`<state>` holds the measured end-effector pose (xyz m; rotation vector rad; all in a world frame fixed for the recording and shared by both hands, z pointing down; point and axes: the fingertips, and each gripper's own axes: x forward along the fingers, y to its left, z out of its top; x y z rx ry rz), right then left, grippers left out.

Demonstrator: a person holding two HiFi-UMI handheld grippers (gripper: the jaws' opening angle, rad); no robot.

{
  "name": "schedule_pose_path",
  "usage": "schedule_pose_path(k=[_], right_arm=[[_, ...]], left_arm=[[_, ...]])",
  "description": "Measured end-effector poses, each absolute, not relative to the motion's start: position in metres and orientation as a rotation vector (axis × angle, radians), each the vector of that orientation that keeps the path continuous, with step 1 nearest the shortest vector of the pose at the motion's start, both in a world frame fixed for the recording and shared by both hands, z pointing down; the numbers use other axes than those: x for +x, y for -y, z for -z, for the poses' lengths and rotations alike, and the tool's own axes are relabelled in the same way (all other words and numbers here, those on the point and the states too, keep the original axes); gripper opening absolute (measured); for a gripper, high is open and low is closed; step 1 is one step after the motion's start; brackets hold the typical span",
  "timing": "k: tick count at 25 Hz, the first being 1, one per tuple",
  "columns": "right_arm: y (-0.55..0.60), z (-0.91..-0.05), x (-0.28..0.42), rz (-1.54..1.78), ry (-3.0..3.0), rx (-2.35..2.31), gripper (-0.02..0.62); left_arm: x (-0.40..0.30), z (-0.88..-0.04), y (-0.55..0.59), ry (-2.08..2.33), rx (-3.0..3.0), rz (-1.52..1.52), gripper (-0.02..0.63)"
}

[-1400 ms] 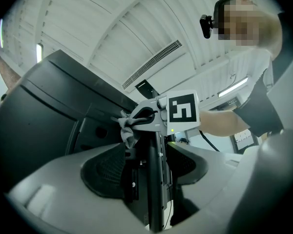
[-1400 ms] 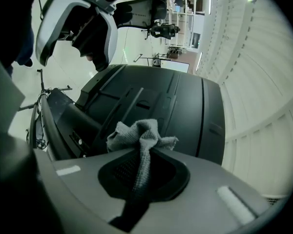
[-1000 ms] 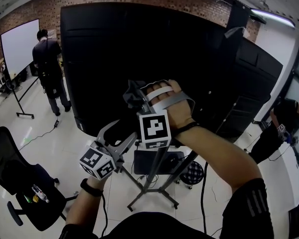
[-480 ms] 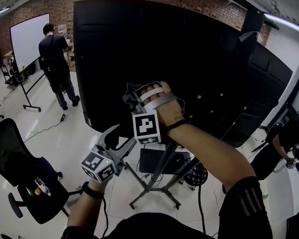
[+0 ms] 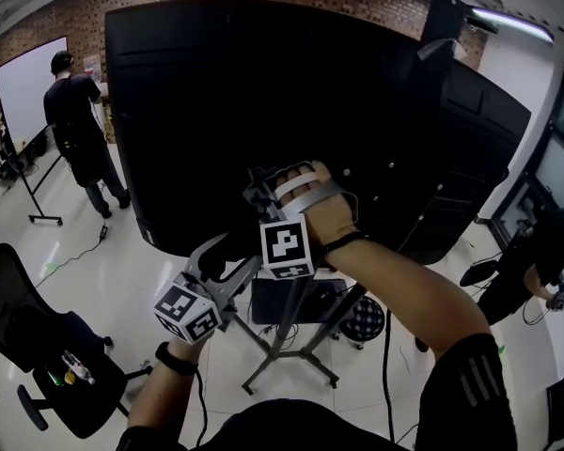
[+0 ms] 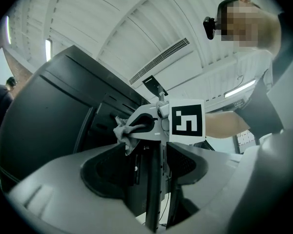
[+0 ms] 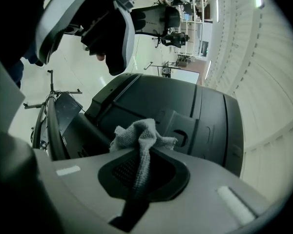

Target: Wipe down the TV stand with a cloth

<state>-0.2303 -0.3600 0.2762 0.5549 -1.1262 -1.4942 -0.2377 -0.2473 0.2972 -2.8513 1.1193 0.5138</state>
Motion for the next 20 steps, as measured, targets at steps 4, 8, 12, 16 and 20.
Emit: schedule_pose_path(k=[4, 8, 12, 16, 20], right_arm=[[0.362, -0.271, -0.209, 1.463, 1.106, 0.589, 0.015], [0.358, -0.269, -0.199, 1.462, 1.118, 0.607, 0.015], [0.331, -0.261, -0.204, 1.533, 1.247, 0.590, 0.015], [0.298, -0.246, -0.207, 1.579, 1.435, 0.599, 0.015], [0.285, -0.221, -0.189, 1.562, 1.587, 0.601, 0.015]], left_arm=[[-0.222, -0.295, 0.249, -1.067, -2.868, -0.509, 0.288], [-0.212, -0.297, 0.250, -1.046, -2.882, -0.498, 0.288], [-0.205, -0.297, 0.251, -1.046, -2.887, -0.474, 0.288], [-0.196, -0.296, 0.251, -1.043, -2.886, -0.472, 0.288], [-0.179, -0.288, 0.245, -1.036, -2.869, -0.445, 0.288]])
